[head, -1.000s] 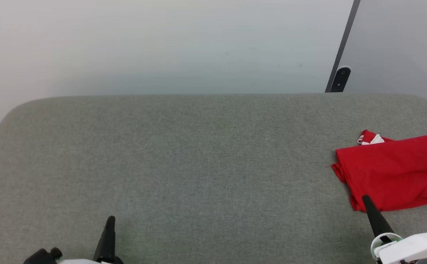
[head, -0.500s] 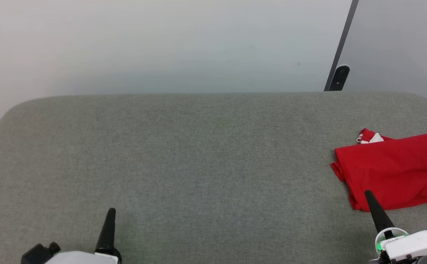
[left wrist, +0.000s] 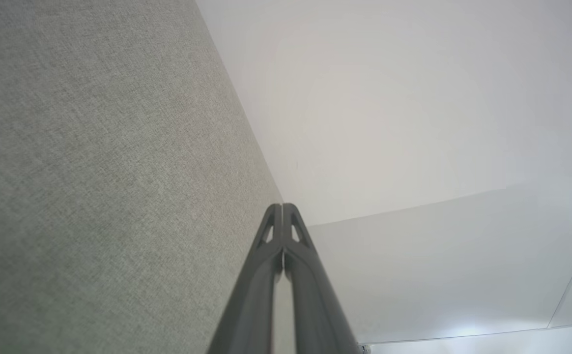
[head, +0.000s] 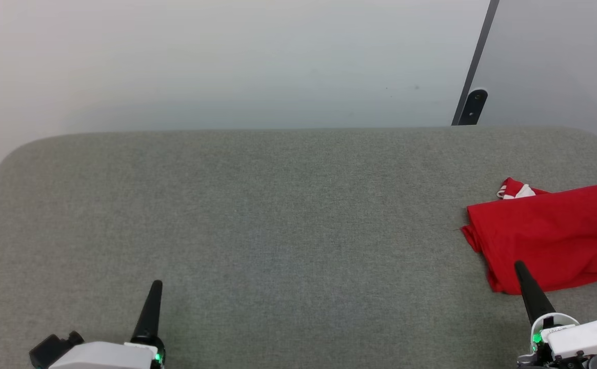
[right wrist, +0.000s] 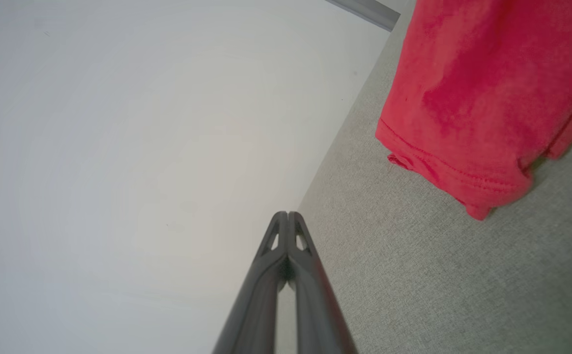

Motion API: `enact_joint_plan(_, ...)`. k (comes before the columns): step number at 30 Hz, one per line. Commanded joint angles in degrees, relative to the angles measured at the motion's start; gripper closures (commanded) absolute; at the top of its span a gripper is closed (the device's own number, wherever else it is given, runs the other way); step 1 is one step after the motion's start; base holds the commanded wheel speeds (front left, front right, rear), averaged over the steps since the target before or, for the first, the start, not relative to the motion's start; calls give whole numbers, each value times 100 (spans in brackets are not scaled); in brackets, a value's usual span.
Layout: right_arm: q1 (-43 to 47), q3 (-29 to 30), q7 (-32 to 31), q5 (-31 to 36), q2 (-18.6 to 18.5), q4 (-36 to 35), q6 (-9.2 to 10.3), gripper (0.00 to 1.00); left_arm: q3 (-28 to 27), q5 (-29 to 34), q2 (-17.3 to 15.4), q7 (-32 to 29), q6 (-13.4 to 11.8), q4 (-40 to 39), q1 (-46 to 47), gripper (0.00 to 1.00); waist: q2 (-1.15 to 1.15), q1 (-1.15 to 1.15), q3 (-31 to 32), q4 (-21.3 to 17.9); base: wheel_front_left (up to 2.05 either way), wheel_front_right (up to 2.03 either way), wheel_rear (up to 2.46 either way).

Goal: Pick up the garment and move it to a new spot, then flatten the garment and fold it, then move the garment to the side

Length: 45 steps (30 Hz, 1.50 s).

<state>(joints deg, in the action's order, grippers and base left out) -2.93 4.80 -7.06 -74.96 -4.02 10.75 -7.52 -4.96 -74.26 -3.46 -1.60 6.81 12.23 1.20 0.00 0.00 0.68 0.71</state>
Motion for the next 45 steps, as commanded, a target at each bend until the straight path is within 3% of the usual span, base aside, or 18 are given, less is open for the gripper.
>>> enact_joint_plan(1,-113,22,10,-130,10,-7,3,100,-26,-111,2,-37,42,-11,120,100,0,0,-3,-2,0,0,0)
enact_joint_plan(45,-375,184,61,-1753,128,339,6,100,-173,-1816,62,-515,85,195,547,100,0,0,-86,-71,0,0,0)
